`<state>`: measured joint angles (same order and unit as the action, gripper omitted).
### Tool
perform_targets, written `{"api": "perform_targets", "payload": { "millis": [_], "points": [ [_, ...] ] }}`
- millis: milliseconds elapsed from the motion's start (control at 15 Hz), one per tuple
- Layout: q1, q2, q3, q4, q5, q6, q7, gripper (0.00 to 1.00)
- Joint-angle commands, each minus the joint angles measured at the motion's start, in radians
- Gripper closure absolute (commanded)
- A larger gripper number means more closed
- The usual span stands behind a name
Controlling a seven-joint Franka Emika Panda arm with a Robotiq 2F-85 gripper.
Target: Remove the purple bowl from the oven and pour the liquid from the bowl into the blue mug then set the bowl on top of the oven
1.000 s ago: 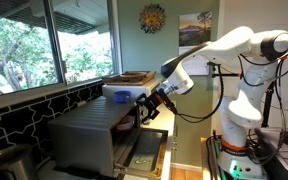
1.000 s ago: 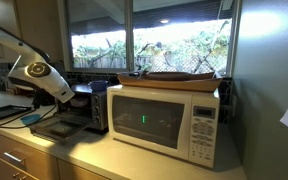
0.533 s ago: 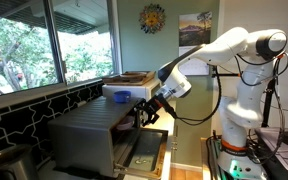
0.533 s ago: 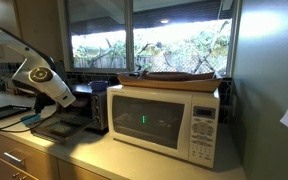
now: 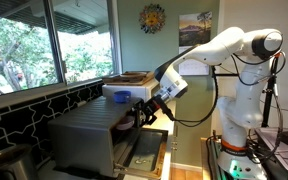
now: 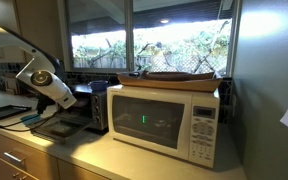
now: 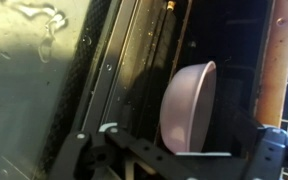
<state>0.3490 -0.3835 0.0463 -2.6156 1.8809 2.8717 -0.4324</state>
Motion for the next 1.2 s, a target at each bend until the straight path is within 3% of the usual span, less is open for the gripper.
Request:
{"api": "perform_targets", "payload": {
  "millis": [0,400,467,600,667,733,1067,1133],
  "points": [
    [-0.02,0.055,0.019,0.04,0.109,0.023,-0.103,0.0],
    [-0.041,0.102,0.026,0.074,0.231,0.018,-0.241,0.09],
    [-0.044,0.107,0.027,0.078,0.248,0.018,-0.259,0.19],
    [-0.049,0.117,0.027,0.084,0.275,0.017,-0.291,0.18],
    [-0.051,0.12,0.028,0.085,0.289,0.017,-0.308,0.26],
    [-0.052,0.122,0.028,0.086,0.302,0.017,-0.323,0.22],
    [-0.059,0.134,0.027,0.096,0.373,0.017,-0.385,0.27],
    [-0.06,0.137,0.027,0.099,0.386,0.016,-0.397,0.31]
  ]
}}
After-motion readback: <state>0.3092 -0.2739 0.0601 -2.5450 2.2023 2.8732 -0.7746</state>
